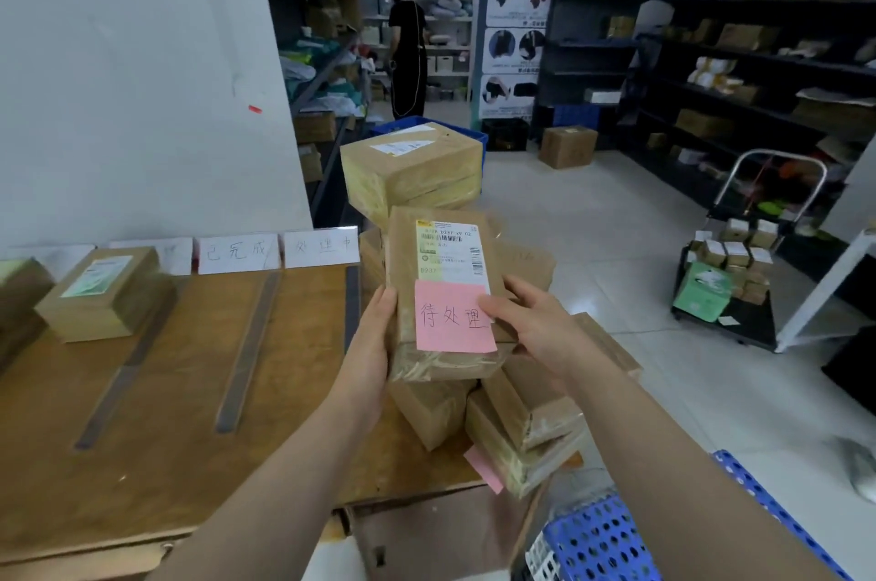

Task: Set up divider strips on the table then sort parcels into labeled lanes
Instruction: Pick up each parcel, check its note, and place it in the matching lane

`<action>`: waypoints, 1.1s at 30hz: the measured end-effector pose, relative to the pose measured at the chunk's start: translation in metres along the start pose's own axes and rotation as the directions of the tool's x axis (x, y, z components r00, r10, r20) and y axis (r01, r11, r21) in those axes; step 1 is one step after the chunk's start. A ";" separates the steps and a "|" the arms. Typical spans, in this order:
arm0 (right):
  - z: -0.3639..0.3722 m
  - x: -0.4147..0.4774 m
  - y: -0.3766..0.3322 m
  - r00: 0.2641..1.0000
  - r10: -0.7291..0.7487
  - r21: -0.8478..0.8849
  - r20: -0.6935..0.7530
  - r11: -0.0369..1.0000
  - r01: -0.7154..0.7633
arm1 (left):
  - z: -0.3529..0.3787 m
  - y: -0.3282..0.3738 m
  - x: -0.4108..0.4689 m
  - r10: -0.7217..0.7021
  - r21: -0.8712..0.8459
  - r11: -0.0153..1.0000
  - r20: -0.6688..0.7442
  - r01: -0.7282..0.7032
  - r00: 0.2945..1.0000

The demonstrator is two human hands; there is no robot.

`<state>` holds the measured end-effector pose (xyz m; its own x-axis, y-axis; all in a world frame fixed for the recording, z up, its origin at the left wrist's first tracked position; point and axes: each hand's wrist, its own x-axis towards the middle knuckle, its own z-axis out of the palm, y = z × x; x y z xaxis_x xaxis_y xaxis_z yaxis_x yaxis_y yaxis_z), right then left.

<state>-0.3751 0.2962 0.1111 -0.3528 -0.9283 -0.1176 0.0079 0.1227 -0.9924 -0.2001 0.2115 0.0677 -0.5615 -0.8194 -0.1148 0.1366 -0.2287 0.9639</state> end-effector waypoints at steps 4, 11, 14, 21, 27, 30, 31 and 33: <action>0.030 0.014 -0.003 0.999 0.006 -0.010 0.033 1.000 -0.006 | -0.022 0.013 -0.009 0.033 0.031 0.999 -0.119 -0.030 0.992; 0.116 0.047 -0.012 0.996 -0.011 -0.030 0.091 0.999 0.014 | -0.100 0.041 -0.030 0.152 0.235 0.969 -0.331 -0.074 0.931; 0.169 0.056 -0.016 0.991 -0.020 -0.032 0.131 0.999 0.024 | -0.148 0.052 -0.045 0.155 0.175 0.980 -0.369 -0.096 0.917; 0.311 0.066 -0.024 0.968 -0.012 -0.093 0.252 0.995 0.036 | -0.271 0.093 -0.092 0.108 0.151 0.988 -0.520 -0.033 0.847; 0.441 0.071 -0.024 0.952 0.004 -0.120 0.308 0.992 0.035 | -0.392 0.123 -0.121 0.063 0.217 0.974 -0.559 0.073 0.827; 0.492 0.077 -0.016 0.952 0.038 -0.124 0.304 0.992 0.000 | -0.442 0.130 -0.126 0.036 0.254 0.959 -0.538 0.121 0.842; 0.506 0.079 -0.013 0.953 0.053 -0.131 0.299 0.991 -0.014 | -0.457 0.131 -0.126 0.025 0.271 0.952 -0.529 0.141 0.848; 0.529 0.084 -0.006 0.954 0.083 -0.153 0.288 0.987 -0.040 | -0.483 0.131 -0.126 0.011 0.312 0.933 -0.518 0.177 0.856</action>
<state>0.0903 0.0312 0.0884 -0.0660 -0.9765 -0.2051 -0.1215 0.2119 -0.9697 0.2825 0.0305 0.0925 -0.0565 -0.9757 -0.2118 -0.2264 -0.1941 0.9545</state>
